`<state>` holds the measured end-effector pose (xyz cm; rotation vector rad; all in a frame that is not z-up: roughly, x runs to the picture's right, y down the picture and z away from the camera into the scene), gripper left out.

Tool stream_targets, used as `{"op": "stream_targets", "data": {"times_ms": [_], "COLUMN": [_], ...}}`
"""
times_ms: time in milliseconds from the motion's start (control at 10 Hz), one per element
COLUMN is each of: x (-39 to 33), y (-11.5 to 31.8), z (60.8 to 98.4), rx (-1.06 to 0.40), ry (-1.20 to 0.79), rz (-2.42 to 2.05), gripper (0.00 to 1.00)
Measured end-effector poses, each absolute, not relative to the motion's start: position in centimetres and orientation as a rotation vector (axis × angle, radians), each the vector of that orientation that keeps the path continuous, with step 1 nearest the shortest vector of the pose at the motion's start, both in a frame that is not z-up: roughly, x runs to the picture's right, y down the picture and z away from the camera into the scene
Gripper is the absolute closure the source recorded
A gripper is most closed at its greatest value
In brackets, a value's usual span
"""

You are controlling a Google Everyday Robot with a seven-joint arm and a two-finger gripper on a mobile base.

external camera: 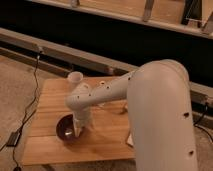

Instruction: Drag the ceramic bowl in a circle

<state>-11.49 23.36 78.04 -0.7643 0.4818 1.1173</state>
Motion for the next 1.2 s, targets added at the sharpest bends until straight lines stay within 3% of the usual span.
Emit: {"op": "stream_targets", "data": {"times_ms": [300, 500, 1200], "x": [-11.9, -12.0, -9.1], "y": [22.8, 22.7, 21.1], "z": [78.5, 78.8, 81.8], "rx": [-0.766, -0.773, -0.768], "ry": [0.482, 0.486, 0.543], "rz": [1.128, 1.126, 1.247], "gripper": [0.86, 0.99, 1.00]}}
